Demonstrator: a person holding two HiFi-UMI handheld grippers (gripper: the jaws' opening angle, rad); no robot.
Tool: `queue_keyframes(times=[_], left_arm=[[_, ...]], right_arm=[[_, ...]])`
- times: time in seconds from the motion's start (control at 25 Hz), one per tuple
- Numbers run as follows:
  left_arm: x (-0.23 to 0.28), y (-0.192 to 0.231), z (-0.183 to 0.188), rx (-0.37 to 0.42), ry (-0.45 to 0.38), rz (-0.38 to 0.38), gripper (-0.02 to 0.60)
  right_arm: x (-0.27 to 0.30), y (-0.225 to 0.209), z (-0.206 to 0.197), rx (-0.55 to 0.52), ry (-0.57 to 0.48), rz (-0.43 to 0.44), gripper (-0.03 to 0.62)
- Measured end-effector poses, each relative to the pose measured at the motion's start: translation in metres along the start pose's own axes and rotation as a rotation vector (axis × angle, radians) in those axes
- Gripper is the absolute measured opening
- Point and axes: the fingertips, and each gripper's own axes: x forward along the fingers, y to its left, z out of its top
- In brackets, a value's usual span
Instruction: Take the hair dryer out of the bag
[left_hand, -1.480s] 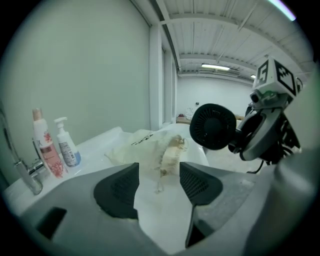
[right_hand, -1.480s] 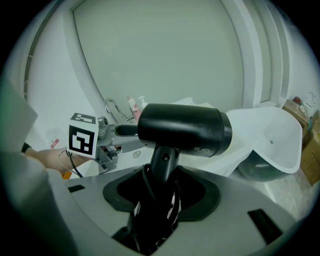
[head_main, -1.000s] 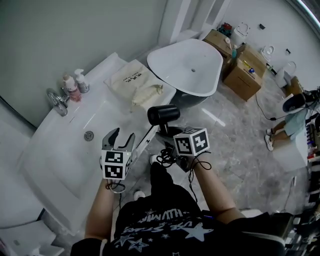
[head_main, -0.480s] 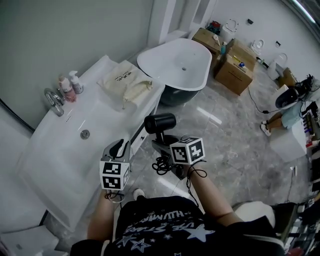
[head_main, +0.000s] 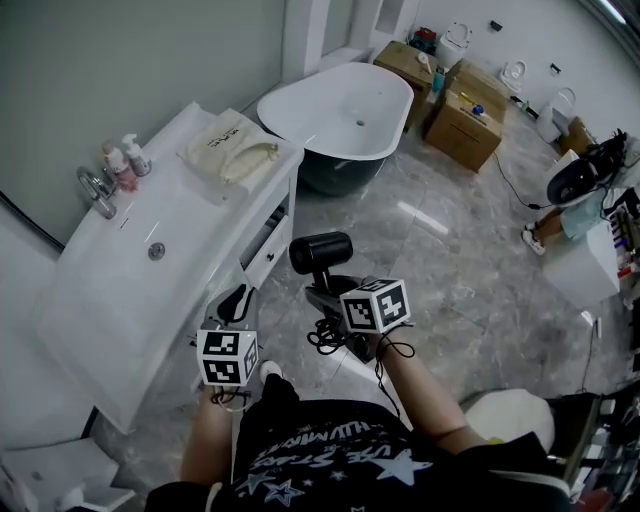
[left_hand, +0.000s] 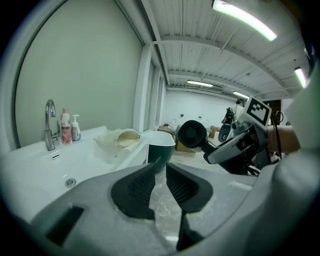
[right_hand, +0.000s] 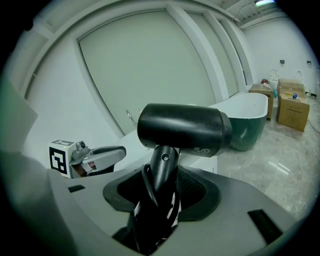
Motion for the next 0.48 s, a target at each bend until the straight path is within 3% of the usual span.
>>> queue_keyframes(times=[0.48], left_arm=[[-0.044,-0.091,-0.026,-0.015,-0.026,0.048,0.084]], right_arm=[[-0.082,0.000,-0.068,-0.050,0.002,0.037,0.184]])
